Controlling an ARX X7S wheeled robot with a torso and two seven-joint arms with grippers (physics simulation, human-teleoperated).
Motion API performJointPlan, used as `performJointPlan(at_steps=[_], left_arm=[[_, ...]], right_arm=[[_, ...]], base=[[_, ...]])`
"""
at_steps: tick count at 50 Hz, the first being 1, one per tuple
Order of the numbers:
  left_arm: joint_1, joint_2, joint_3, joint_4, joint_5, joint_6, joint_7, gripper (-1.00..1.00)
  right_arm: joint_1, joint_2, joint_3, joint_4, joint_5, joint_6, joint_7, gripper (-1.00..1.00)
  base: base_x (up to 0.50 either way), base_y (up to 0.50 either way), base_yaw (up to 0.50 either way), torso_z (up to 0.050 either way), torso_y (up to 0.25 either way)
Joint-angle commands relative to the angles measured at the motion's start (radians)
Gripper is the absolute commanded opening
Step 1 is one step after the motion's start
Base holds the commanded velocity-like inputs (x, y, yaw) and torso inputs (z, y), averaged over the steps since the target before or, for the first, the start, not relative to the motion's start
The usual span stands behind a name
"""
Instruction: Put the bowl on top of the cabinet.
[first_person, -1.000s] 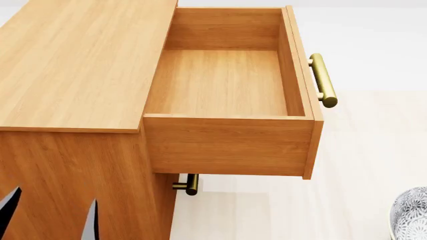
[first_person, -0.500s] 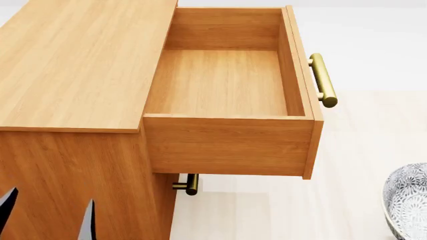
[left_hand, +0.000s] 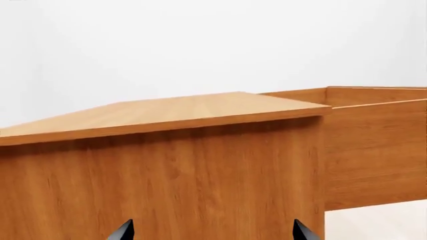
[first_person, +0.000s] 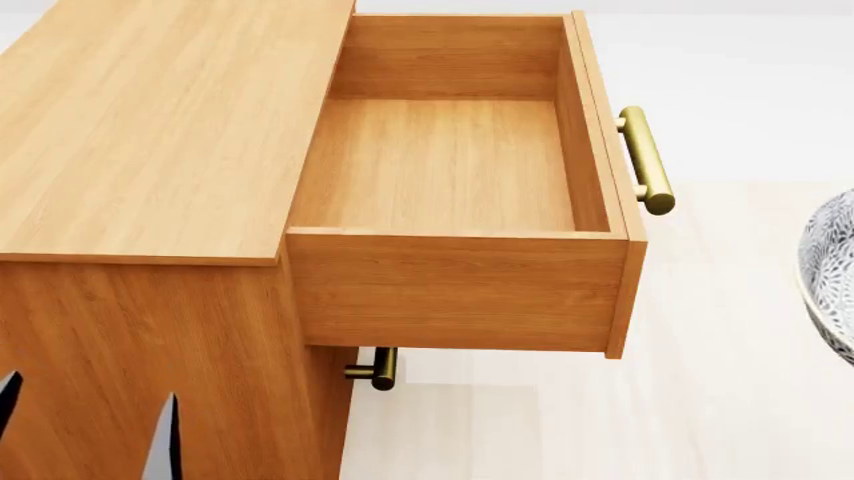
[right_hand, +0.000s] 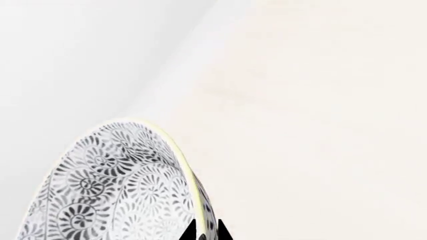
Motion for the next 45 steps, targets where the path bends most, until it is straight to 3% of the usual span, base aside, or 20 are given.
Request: performJointPlan(at_steps=[1, 10, 19, 25, 35, 39, 45], left_arm=[[-0.003, 0.013, -0.037, 0.039, 0.007, -0.033, 0.011, 1.00], [-0.003, 0.010, -0.045, 0.059, -0.011, -0.043, 0.008, 1.00], [-0.007, 0.010, -0.032, 0.071, -0.011, -0.053, 0.005, 1.00], [-0.005, 0.007, -0.035, 0.071, -0.014, -0.051, 0.003, 1.00], [-0.005, 0.003, -0.041, 0.080, -0.023, -0.053, -0.002, 1.00], [-0.006, 0.000, -0.043, 0.091, -0.027, -0.058, -0.005, 1.00], [-0.005, -0.007, -0.062, 0.107, -0.043, -0.065, -0.011, 1.00]], right_arm=[[0.188, 0.029, 0.007, -0.036, 0.056, 0.062, 0.071, -1.00], [0.367, 0.066, -0.055, -0.058, 0.052, 0.124, 0.171, -1.00], [0.633, 0.031, -0.159, 0.036, 0.002, 0.138, 0.207, -1.00], [0.827, -0.013, -0.262, 0.154, -0.076, 0.128, 0.165, -1.00], [0.996, -0.093, -0.355, 0.307, -0.153, 0.094, 0.093, -1.00], [1.146, -0.152, -0.466, 0.492, -0.242, 0.109, 0.011, -1.00], [1.302, -0.248, -0.517, 0.768, -0.310, 0.025, -0.100, -1.00]], base=[[0.00, 0.00, 0.00, 0.000, 0.000], [0.00, 0.00, 0.00, 0.000, 0.000], [0.00, 0.00, 0.00, 0.000, 0.000], [0.00, 0.00, 0.00, 0.000, 0.000], [0.00, 0.00, 0.00, 0.000, 0.000], [0.00, 0.00, 0.00, 0.000, 0.000], [0.00, 0.00, 0.00, 0.000, 0.000]])
